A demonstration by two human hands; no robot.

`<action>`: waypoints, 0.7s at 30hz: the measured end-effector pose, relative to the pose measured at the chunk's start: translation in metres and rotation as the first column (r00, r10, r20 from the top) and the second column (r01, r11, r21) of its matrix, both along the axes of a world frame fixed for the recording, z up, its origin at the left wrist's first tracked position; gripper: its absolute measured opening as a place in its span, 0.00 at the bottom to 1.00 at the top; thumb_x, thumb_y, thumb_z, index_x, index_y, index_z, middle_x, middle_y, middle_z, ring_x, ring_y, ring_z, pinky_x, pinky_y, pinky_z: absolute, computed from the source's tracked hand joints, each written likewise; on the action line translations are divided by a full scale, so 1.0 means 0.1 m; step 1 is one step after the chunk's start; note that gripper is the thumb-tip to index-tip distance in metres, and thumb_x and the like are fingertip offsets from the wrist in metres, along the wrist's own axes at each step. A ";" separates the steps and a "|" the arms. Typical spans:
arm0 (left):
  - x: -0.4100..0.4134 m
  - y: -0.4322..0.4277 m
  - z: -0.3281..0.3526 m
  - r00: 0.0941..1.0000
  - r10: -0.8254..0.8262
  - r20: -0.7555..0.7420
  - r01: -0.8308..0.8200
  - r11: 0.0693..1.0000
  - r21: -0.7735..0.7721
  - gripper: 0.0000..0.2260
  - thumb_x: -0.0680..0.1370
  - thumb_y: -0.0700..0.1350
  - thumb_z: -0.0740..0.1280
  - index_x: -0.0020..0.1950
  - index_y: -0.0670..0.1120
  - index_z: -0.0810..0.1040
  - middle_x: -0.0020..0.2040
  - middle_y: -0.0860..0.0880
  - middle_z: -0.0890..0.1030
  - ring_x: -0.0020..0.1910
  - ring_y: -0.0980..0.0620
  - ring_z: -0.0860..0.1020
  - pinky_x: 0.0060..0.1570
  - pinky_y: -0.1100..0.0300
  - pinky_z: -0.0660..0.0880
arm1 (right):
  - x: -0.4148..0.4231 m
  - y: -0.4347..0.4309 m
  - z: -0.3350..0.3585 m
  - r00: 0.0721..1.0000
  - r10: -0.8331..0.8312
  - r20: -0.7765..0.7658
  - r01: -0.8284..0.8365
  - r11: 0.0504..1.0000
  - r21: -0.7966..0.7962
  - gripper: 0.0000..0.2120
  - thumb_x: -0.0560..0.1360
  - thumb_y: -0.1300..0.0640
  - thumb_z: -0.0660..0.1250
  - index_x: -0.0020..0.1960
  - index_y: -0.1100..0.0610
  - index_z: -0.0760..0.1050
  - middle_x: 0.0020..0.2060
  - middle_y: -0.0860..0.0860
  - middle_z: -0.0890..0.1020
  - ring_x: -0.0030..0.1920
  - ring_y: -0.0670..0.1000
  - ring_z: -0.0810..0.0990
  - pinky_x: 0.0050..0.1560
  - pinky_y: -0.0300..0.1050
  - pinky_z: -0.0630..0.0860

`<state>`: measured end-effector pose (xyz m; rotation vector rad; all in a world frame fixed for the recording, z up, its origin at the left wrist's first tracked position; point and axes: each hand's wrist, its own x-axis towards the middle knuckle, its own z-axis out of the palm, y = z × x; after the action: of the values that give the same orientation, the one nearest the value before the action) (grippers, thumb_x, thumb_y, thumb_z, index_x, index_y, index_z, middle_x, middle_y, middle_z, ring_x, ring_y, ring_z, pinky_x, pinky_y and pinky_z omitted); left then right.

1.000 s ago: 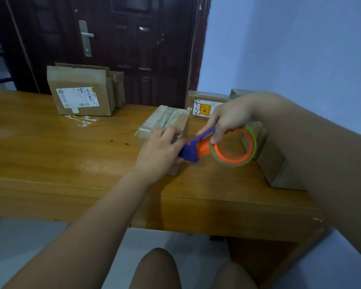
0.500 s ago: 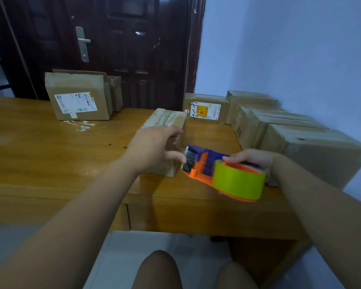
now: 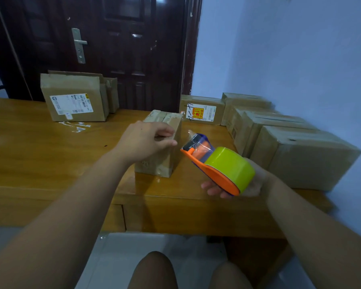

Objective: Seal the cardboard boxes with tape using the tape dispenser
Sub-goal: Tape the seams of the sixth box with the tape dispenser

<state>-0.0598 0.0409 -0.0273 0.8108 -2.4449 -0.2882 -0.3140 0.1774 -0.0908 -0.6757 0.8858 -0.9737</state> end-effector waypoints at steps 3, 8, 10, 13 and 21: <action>0.01 0.03 0.01 0.998 0.008 0.065 -0.006 0.999 -0.032 0.26 0.69 0.60 0.70 0.65 0.53 0.75 0.59 0.57 0.80 0.58 0.59 0.77 0.57 0.60 0.74 | 0.02 -0.01 0.10 0.985 -0.081 -0.152 0.078 0.997 -0.023 0.27 0.71 0.50 0.72 0.66 0.62 0.74 0.60 0.63 0.79 0.59 0.61 0.79 0.50 0.56 0.80; 0.02 0.02 -0.04 0.982 0.064 0.179 -0.033 0.984 -0.175 0.24 0.73 0.56 0.70 0.67 0.56 0.71 0.62 0.58 0.77 0.59 0.58 0.75 0.51 0.64 0.69 | 0.02 -0.12 0.13 0.766 -0.470 -0.438 0.477 0.873 -0.101 0.18 0.74 0.50 0.66 0.61 0.58 0.75 0.52 0.57 0.82 0.51 0.57 0.81 0.52 0.52 0.77; 0.00 0.02 -0.05 0.978 0.085 0.192 -0.042 0.975 -0.220 0.21 0.75 0.53 0.69 0.68 0.57 0.70 0.62 0.58 0.77 0.59 0.56 0.75 0.51 0.62 0.70 | 0.02 -0.17 0.13 0.655 -0.523 -0.546 0.532 0.832 -0.159 0.15 0.78 0.50 0.64 0.60 0.57 0.76 0.53 0.57 0.81 0.54 0.57 0.78 0.59 0.53 0.74; -0.01 0.01 -0.08 0.980 0.106 0.170 -0.061 0.966 -0.250 0.19 0.77 0.48 0.67 0.67 0.57 0.71 0.61 0.57 0.77 0.58 0.55 0.76 0.49 0.62 0.69 | -0.04 -0.26 0.07 0.479 -0.515 -0.711 0.573 0.797 -0.191 0.16 0.79 0.47 0.63 0.60 0.56 0.76 0.59 0.57 0.79 0.60 0.57 0.75 0.67 0.57 0.68; -0.01 -0.05 -0.16 0.991 0.096 0.094 -0.069 0.964 -0.257 0.17 0.78 0.46 0.66 0.66 0.56 0.72 0.60 0.59 0.78 0.57 0.56 0.77 0.45 0.65 0.66 | 0.02 -0.34 0.20 0.286 -0.335 -0.898 0.560 0.819 -0.128 0.27 0.81 0.48 0.60 0.74 0.62 0.62 0.71 0.59 0.67 0.68 0.60 0.67 0.63 0.52 0.65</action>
<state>-0.0612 0.0361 -0.0434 0.8289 -2.4710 0.1005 -0.3117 0.1436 -0.0712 -0.7665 2.2604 -0.9518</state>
